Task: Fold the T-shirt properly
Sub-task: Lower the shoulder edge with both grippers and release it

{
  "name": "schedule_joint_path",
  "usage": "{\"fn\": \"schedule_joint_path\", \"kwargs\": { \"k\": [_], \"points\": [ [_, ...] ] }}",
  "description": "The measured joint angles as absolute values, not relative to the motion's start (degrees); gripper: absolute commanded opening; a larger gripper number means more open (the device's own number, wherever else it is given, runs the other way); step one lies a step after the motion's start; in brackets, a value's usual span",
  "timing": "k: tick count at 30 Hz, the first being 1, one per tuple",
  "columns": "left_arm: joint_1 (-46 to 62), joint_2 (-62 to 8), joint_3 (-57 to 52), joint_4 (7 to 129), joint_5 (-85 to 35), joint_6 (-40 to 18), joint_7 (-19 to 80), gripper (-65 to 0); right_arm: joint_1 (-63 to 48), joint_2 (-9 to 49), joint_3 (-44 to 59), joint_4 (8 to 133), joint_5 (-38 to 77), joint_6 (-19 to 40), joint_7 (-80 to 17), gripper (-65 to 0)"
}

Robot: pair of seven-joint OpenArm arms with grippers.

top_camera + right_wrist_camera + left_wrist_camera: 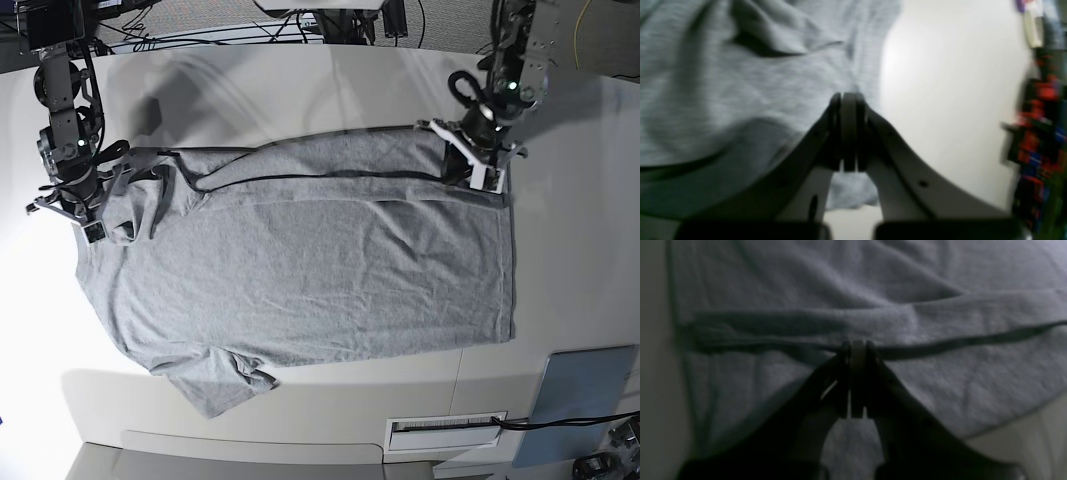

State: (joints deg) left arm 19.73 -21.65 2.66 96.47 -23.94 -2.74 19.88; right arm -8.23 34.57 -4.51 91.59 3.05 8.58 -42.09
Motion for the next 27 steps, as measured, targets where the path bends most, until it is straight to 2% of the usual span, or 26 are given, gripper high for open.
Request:
{"fn": "schedule_joint_path", "kwargs": {
  "k": [2, 8, 12, 22, 27],
  "points": [
    [19.62, -20.75, 2.61, 94.8, -24.03, -2.59, 19.68, -65.0, -8.23, 34.11, -4.56, 89.21, 4.56, 10.61, -41.74, -65.0],
    [22.33, -20.69, 2.48, 94.45, -24.32, -2.61, 17.23, -65.0, -8.56, 34.06, -4.29, 83.07, 6.98, 10.37, -38.79, -65.0],
    [25.67, -20.67, 2.26, 95.04, -23.11, -3.05, 15.09, -65.0, -13.43, 35.22, -4.03, 84.71, 6.37, 9.45, -34.17, -65.0],
    [34.81, -23.66, 2.11, 98.06, -21.71, -4.08, 11.29, -65.0, -25.8, 35.68, -3.27, 91.31, -0.69, 4.32, -32.27, -65.0],
    [40.29, -24.93, 2.04, 102.17, -17.91, -7.07, 13.06, -65.0, -34.17, 35.66, 0.8, 96.68, -0.6, 4.82, -33.41, -65.0]
  ]
}}
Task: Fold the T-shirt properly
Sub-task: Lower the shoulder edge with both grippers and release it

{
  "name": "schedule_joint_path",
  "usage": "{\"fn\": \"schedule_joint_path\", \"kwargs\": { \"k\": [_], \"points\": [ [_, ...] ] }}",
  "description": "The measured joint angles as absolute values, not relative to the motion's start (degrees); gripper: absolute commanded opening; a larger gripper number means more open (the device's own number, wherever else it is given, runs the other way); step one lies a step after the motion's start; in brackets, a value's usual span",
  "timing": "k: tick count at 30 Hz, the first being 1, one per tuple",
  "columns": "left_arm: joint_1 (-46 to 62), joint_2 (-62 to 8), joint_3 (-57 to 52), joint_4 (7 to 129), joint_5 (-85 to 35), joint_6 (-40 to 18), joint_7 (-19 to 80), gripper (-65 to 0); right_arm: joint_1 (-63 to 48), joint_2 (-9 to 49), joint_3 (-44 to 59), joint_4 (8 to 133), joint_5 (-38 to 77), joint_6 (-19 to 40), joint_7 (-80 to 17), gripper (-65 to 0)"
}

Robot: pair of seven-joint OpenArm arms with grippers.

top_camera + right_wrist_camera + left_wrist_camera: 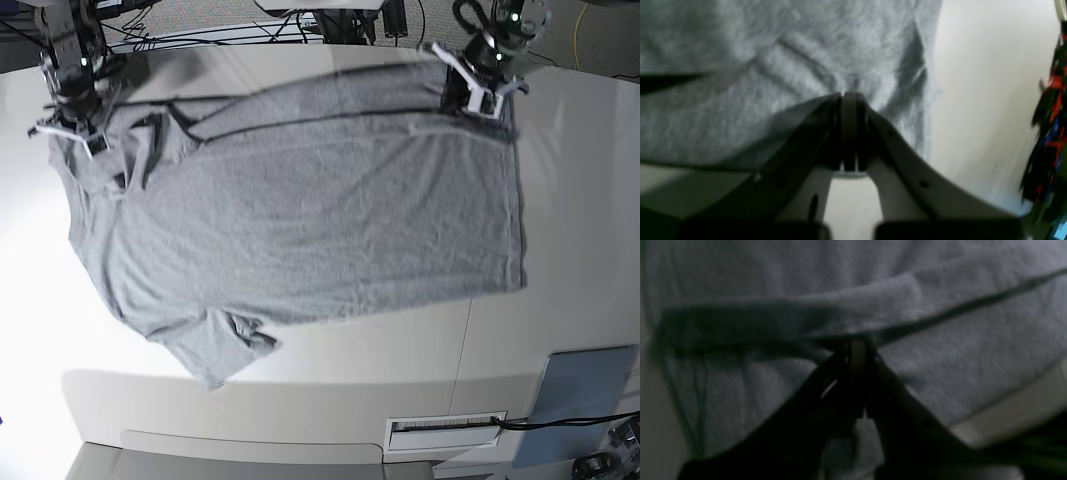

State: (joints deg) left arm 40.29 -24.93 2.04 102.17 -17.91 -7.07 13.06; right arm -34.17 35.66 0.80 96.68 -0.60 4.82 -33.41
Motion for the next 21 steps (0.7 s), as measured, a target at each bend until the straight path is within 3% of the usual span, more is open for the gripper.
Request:
{"fn": "schedule_joint_path", "kwargs": {
  "k": [8, 21],
  "points": [
    [41.91, -25.54, 2.2, 106.13, -16.95, -7.31, 17.74, -65.0, -42.89, 35.44, 4.03, 101.38, -0.08, 5.72, -34.68, -65.0],
    [42.33, -25.41, 0.58, 109.54, -13.65, -7.6, 22.98, -65.0, -48.27, 35.2, 4.08, 102.06, -4.51, 1.69, -34.48, -65.0]
  ]
}}
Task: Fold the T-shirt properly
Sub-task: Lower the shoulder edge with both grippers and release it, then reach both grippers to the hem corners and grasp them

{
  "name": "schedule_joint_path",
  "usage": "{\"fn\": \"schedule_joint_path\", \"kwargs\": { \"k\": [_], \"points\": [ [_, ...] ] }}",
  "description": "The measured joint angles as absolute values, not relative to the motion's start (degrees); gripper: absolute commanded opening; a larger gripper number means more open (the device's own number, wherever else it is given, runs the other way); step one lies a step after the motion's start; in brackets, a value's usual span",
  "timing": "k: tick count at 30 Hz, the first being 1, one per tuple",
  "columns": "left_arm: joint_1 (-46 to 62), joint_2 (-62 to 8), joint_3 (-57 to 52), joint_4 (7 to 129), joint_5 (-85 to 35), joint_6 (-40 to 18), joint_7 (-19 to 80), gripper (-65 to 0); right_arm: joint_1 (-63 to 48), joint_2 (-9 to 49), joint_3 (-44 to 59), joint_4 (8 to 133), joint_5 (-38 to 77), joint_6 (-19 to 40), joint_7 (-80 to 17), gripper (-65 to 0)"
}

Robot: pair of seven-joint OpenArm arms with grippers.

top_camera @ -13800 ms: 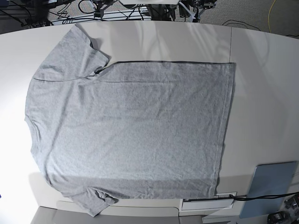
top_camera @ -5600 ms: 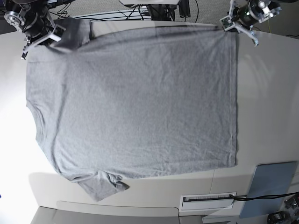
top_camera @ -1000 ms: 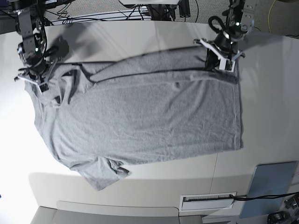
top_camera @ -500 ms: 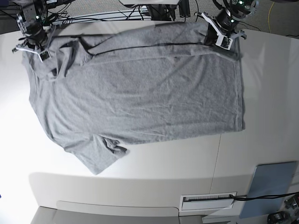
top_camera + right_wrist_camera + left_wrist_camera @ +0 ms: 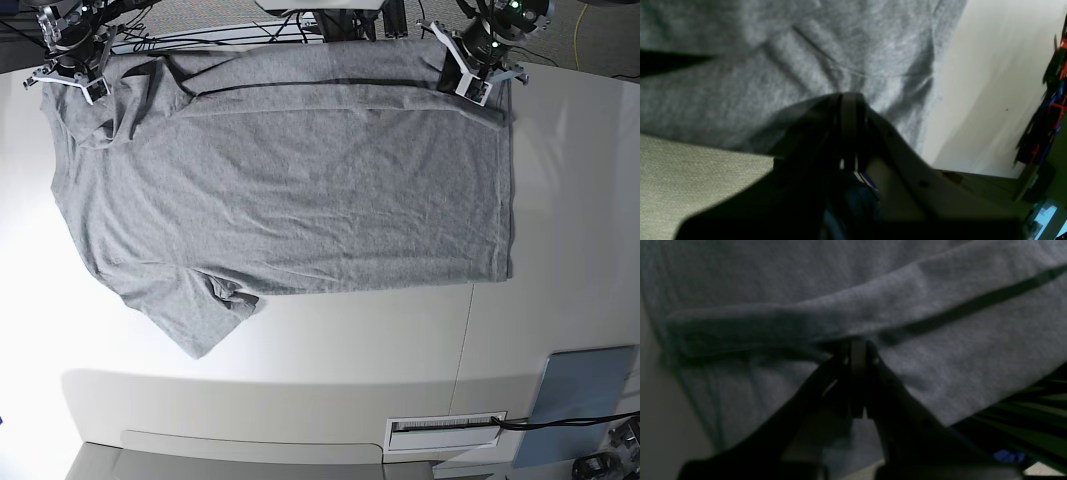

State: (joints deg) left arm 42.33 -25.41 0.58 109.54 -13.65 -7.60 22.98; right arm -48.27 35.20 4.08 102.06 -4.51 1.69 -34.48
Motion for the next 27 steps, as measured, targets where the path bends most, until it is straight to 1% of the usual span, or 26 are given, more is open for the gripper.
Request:
{"fn": "schedule_joint_path", "kwargs": {
  "k": [7, 10, 13, 14, 15, 17, 18, 19, 22, 23, 24, 25, 27],
  "points": [
    [42.37, -25.41, -3.11, 115.31, -13.28, -7.62, 23.88, -65.0, -48.73, 34.94, 3.73, 109.43, -7.44, -0.3, -36.45, -65.0],
    [42.37, -25.41, -6.11, 119.07, -13.08, -10.83, 25.36, -65.0, -48.73, 35.0, 3.75, 112.57, -9.43, -2.02, -36.6, -65.0],
    [42.3, -25.39, -9.06, 121.49, -13.54, -11.68, 24.99, -64.3, -48.53, 35.09, 3.75, 114.48, -10.96, -6.11, -36.18, -65.0],
    [41.98, -25.39, -10.22, 121.56, -13.58, -11.68, 25.1, -60.7, -48.01, 35.24, 3.73, 114.67, -11.92, -6.85, -36.18, -65.0],
    [41.06, -25.41, -11.14, 121.47, -13.76, -11.62, 25.56, -55.7, -47.18, 35.27, 3.75, 114.67, -12.29, -6.98, -36.27, -65.0],
    [38.65, -25.41, -12.4, 121.1, -15.59, -11.46, 25.71, -44.2, -45.25, 35.24, 3.88, 114.67, -12.29, -6.85, -36.86, -65.0],
    [37.15, -25.41, -12.6, 120.73, -16.82, -11.53, 25.74, -39.3, -44.16, 35.24, 4.03, 114.67, -12.29, -6.17, -36.84, -62.9],
    [35.55, -25.32, -12.71, 120.11, -17.72, -11.57, 25.78, -36.4, -43.07, 35.24, 4.25, 114.67, -12.29, -5.28, -36.86, -58.7],
    [29.98, -25.1, -12.6, 116.68, -19.33, -11.9, 28.21, -35.5, -39.59, 35.24, 4.8, 114.65, -12.38, -1.8, -37.28, -41.8],
    [27.38, -24.95, -12.64, 114.78, -19.64, -11.99, 28.71, -35.5, -38.3, 35.24, 4.8, 114.65, -12.29, -1.1, -37.26, -37.3],
    [24.75, -24.77, -12.6, 112.66, -19.66, -11.92, 29.58, -35.5, -37.26, 35.24, 4.8, 114.67, -12.32, -0.56, -37.21, -34.6],
    [21.69, -24.64, -12.58, 110.04, -19.64, -11.97, 30.3, -35.5, -36.12, 35.24, 4.8, 114.67, -12.12, -0.38, -37.28, -33.6],
    [15.97, -24.73, -12.62, 104.6, -19.53, -11.7, 30.44, -35.5, -34.09, 35.27, 4.8, 114.65, -11.81, -0.21, -37.32, -33.6]
  ]
}}
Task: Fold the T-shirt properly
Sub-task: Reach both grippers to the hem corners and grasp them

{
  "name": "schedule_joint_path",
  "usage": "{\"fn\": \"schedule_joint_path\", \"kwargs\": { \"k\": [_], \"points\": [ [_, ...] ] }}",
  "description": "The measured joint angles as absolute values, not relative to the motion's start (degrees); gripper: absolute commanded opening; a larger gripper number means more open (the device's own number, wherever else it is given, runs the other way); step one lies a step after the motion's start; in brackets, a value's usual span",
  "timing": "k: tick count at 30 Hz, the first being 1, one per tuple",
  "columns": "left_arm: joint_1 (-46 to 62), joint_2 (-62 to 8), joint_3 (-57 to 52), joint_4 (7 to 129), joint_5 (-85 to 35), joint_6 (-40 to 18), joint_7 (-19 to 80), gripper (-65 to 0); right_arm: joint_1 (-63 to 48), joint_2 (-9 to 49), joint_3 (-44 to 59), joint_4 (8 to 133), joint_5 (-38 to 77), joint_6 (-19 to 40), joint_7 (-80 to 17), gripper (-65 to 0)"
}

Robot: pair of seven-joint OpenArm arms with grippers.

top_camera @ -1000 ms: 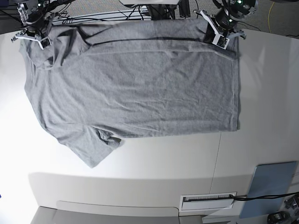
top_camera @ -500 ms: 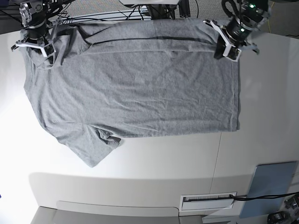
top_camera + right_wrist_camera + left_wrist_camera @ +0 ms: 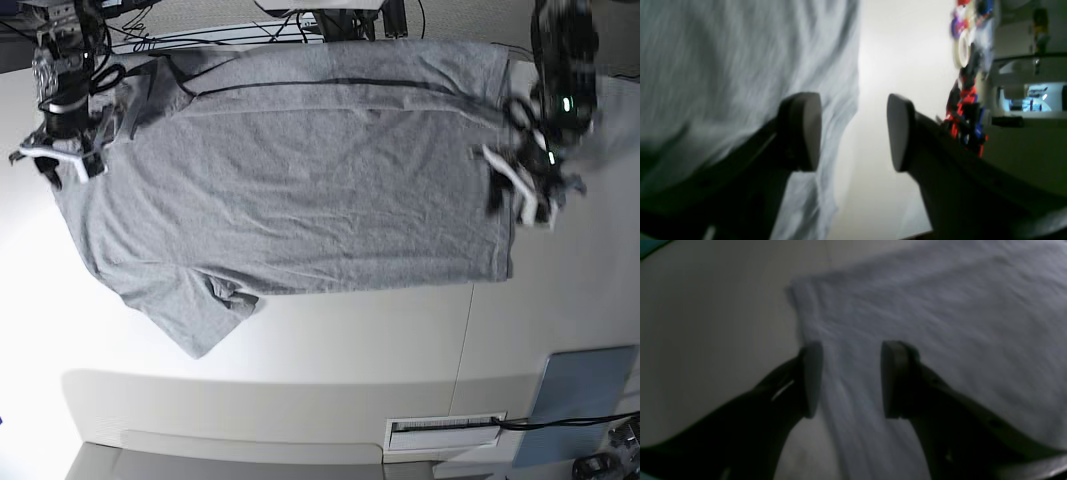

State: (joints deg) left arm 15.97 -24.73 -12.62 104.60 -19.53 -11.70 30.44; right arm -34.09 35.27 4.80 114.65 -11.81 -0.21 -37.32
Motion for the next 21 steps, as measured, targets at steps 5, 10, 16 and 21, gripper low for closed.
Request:
{"fn": "schedule_joint_path", "kwargs": {
  "k": [5, 10, 16, 21],
  "points": [
    [2.13, -24.6, -12.14, 89.76, -22.48, -11.7, 32.27, -35.5, -29.08, 35.22, 4.8, 114.67, -6.46, 1.19, -38.04, -33.6],
    [-9.37, -24.6, -12.14, 73.8, -23.79, -12.14, 33.5, -35.6, -27.75, 35.24, 4.75, 114.67, -4.4, 1.39, -40.03, -33.6],
    [-20.56, -24.49, -12.14, 57.45, -23.22, -15.64, 38.61, -35.6, -27.77, 35.24, 4.75, 114.67, -4.43, 1.37, -41.39, -33.6],
    [-25.3, -24.73, -12.14, 50.24, -22.15, -19.79, 43.72, -35.6, -27.77, 35.22, 4.75, 114.67, -4.43, 1.34, -41.39, -33.6]
  ]
}}
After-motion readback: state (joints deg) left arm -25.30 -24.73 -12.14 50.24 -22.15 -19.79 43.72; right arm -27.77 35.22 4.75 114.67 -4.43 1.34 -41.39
